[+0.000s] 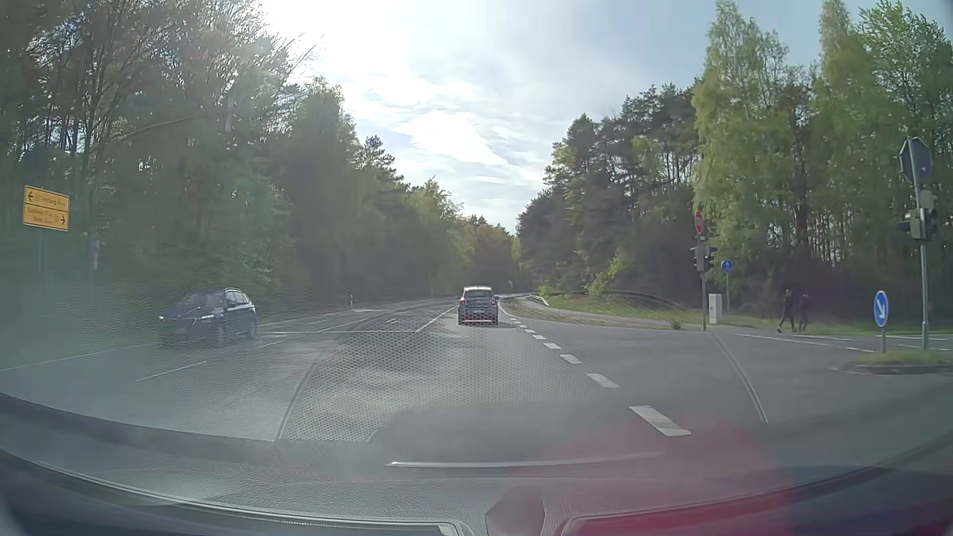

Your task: Follow the waypoints while adhering to traffic rules and regulations

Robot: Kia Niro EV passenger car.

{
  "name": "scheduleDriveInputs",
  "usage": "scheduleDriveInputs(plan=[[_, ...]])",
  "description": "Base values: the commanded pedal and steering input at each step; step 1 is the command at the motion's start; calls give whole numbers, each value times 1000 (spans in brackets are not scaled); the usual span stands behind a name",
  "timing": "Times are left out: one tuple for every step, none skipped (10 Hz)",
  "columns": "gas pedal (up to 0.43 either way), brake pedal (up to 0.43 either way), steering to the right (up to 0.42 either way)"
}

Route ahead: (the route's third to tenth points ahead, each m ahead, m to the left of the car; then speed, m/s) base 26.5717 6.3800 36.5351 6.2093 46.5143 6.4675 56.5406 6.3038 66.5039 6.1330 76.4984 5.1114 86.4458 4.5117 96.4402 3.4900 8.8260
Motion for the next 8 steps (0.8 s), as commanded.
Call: scheduleDriveInputs(plan=[[248, 0, -3], [248, 0, -3], [248, 0, -3], [248, 0, -3], [240, 0, -3], [240, 0, -3], [209, 0, -3], [197, 0, -3]])
